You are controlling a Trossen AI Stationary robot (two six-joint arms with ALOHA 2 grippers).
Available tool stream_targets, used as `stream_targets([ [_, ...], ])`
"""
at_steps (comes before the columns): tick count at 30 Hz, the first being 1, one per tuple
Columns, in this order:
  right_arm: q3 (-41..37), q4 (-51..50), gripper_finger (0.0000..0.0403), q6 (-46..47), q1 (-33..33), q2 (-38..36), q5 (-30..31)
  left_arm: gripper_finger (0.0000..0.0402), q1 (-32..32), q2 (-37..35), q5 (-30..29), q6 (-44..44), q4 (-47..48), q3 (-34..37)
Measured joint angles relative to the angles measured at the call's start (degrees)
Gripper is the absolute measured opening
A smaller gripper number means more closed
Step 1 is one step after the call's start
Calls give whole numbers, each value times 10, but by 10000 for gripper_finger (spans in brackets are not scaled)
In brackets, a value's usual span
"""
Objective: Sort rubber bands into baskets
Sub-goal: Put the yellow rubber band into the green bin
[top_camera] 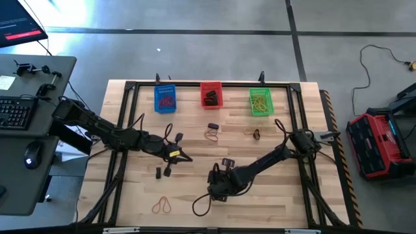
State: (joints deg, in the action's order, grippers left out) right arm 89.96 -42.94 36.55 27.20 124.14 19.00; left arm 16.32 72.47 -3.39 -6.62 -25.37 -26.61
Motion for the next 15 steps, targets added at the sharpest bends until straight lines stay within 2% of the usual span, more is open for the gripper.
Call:
stream_targets([
  [3, 3, -7, 10, -10, -2, 0, 0, 5, -2, 0, -6, -6, 9, 0],
  [11, 3, -13, 97, -84, -27, 0, -10, 5, -1, 0, -6, -9, 17, 0],
  [15, -2, 1, 113, -134, -47, 0, -33, 5, -1, 0, -6, -11, 19, 0],
])
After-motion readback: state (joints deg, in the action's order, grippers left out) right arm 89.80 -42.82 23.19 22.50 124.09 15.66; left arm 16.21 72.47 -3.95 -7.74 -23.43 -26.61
